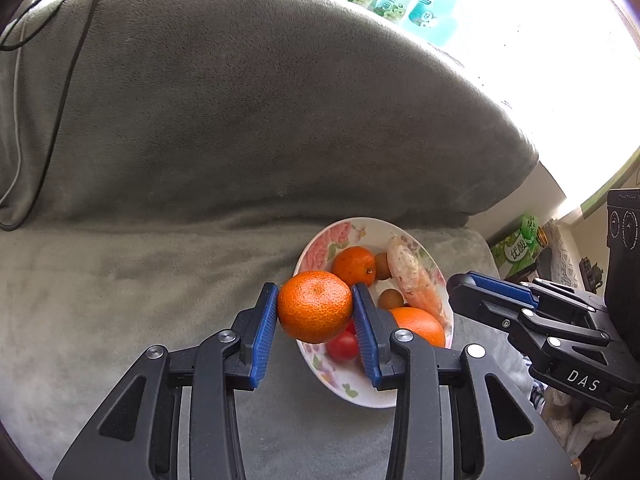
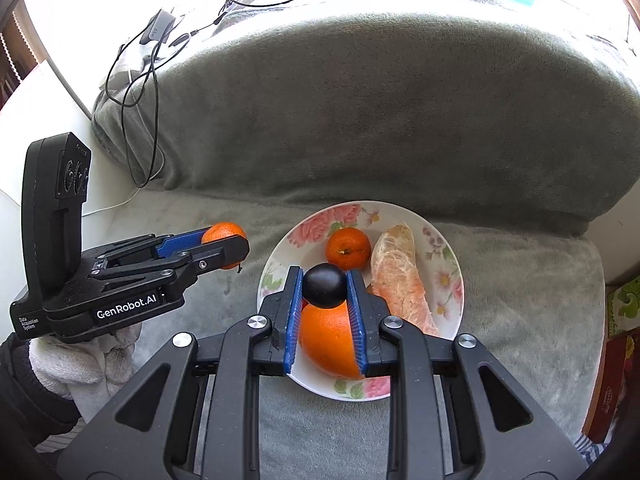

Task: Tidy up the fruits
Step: 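Carry the plum and mandarin over the floral bowl with both tools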

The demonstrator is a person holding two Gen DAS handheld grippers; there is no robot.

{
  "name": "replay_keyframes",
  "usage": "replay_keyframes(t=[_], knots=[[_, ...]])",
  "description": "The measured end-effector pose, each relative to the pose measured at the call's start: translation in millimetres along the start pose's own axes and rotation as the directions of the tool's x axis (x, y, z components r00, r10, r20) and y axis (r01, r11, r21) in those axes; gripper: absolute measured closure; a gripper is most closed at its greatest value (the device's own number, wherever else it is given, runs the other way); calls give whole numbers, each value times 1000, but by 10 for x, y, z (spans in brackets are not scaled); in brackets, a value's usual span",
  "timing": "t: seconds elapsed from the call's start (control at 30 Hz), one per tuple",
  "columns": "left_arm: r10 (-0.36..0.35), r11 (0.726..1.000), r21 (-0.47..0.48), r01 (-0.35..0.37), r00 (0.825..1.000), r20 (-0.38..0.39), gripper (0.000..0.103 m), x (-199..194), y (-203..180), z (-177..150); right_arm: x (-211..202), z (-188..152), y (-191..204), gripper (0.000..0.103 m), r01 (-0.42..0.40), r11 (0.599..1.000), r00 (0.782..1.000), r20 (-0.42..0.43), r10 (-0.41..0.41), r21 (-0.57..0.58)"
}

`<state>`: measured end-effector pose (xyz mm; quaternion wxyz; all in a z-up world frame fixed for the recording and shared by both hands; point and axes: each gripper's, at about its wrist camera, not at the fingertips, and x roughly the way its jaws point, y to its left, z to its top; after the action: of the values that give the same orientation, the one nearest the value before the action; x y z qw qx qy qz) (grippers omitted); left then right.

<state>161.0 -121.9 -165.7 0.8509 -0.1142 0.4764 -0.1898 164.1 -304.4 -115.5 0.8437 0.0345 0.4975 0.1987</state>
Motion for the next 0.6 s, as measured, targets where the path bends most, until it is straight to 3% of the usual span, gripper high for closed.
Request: replay_keyframes(t=[0.6], knots=[[-23, 999, 29, 24, 999, -35, 67, 136, -101, -11, 111, 43, -83, 80, 4, 1000, 1000, -10, -4, 14]])
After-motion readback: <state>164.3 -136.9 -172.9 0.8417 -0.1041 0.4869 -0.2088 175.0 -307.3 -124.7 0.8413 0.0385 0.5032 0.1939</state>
